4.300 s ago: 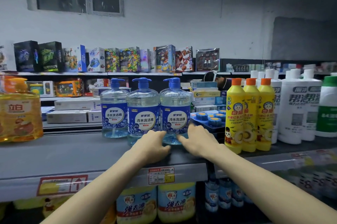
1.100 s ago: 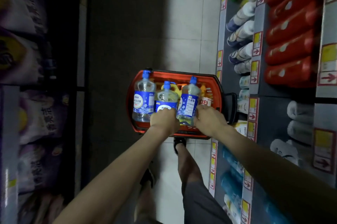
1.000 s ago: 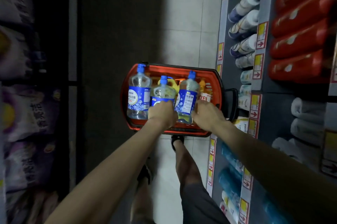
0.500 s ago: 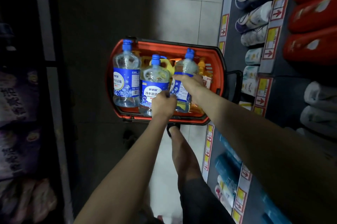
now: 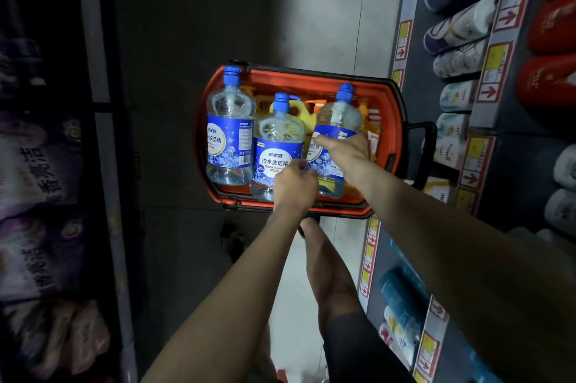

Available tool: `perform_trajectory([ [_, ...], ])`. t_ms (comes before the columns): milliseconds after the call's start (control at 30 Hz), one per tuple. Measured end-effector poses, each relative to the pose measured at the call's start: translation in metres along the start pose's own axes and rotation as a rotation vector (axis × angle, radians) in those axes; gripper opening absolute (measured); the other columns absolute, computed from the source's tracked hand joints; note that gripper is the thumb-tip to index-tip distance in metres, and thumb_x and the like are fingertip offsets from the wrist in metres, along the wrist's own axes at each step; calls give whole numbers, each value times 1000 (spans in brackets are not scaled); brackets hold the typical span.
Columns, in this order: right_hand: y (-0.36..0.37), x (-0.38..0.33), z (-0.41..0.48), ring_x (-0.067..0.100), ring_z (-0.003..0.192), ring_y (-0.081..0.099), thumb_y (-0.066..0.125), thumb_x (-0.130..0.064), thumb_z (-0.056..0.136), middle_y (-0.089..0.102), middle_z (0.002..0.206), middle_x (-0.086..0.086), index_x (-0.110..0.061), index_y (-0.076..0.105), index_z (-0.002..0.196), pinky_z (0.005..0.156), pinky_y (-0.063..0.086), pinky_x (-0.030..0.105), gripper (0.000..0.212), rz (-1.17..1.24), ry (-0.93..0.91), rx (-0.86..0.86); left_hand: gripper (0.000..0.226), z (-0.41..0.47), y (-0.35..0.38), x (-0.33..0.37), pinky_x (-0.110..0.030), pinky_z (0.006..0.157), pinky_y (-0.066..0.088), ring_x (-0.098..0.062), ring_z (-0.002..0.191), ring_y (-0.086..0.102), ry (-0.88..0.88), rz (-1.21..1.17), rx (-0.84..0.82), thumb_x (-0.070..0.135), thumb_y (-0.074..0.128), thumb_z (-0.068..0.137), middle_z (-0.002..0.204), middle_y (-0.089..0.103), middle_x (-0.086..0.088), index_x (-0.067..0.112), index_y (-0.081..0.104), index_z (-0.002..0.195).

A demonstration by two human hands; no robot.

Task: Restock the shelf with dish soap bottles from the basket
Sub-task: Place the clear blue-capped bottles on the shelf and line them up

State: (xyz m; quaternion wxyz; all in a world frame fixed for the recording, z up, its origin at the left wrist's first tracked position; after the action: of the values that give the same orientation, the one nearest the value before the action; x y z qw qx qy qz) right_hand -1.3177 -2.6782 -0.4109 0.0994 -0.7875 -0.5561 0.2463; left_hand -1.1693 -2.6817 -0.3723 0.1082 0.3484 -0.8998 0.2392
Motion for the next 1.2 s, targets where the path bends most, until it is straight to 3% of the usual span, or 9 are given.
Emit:
perform_trajectory([
  [133, -19, 7, -5, 30, 81, 81, 94, -15, 71, 81, 94, 13, -8, 75, 109, 77, 67, 50, 43, 72, -24, -157, 27, -1, 6, 4, -29, 79, 36, -32, 107, 64, -1, -4, -45, 28, 54, 104, 106, 70, -5, 15, 69, 123],
  [233, -41, 17, -13, 30, 85, 81, 88, -8, 80, 81, 100, 17, -7, 77, 106, 73, 66, 41, 28, 164, -12, -276, 39, 1, 9, 11, -31, 86, 36, -34, 119, 62, -14, -31, -127, 41, 46, 110, 126, 71, -12, 17, 67, 131],
  [367, -71, 33, -27, 32, 91, 80, 83, -6, 84, 81, 105, 18, -3, 75, 115, 70, 64, 37, 32, 296, 6, -399, 47, 2, 11, 28, -41, 99, 51, -23, 111, 69, -44, -186, -336, 55, 36, 112, 118, 76, -2, 24, 71, 118],
  [500, -95, 41, -42, 40, 102, 77, 82, -9, 76, 76, 116, 25, 0, 71, 125, 82, 65, 48, 50, 389, -6, -539, 54, -13, 18, 49, -27, 68, 59, -3, 80, 78, -150, -403, -512, 68, 31, 108, 87, 82, 13, 32, 71, 105],
  [600, -106, 34, -56, 40, 106, 76, 79, -12, 78, 75, 121, 26, -4, 70, 128, 83, 64, 48, 51, 426, -23, -613, 63, -30, 21, 61, -34, 73, 66, -20, 96, 81, -168, -549, -591, 69, 32, 107, 105, 83, -4, 23, 72, 122],
  [733, -116, 8, -77, 41, 109, 74, 78, -11, 79, 73, 125, 26, -4, 65, 135, 89, 63, 50, 58, 396, -34, -681, 60, -55, 6, 76, -35, 77, 66, -25, 103, 80, -95, -652, -564, 67, 36, 107, 114, 81, -8, 22, 73, 123],
  [900, -125, -31, -115, 38, 105, 77, 80, -14, 78, 76, 121, 24, -7, 69, 131, 90, 64, 48, 55, 286, -61, -736, 78, -85, -24, 91, -62, 110, 51, -41, 123, 70, 16, -735, -490, 69, 57, 94, 133, 72, -20, 11, 57, 147],
  [1033, -127, -61, -157, 38, 107, 76, 79, -10, 79, 75, 122, 23, -12, 76, 122, 88, 64, 45, 43, 279, -152, -798, 102, -116, -56, 105, -61, 113, 48, -41, 128, 66, 80, -802, -396, 73, 69, 85, 143, 66, -18, 10, 39, 160],
  [1200, -123, -97, -224, 34, 106, 76, 83, -11, 76, 78, 119, 18, -10, 72, 126, 92, 62, 44, 51, 164, -368, -772, 81, -159, -102, 108, -62, 108, 52, -39, 125, 70, 211, -904, -296, 72, 69, 91, 136, 71, -16, 15, 58, 148],
])
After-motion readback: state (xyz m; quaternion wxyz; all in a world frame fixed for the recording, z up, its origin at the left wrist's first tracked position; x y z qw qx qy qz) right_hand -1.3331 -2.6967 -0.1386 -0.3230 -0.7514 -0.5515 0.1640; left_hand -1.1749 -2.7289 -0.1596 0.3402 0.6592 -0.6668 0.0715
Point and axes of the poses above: each hand's wrist, its own z-axis towards the middle knuckle, its own y-axis out of the palm, x = y × z, the point moved 3 cm from there along z, towards the middle knuckle
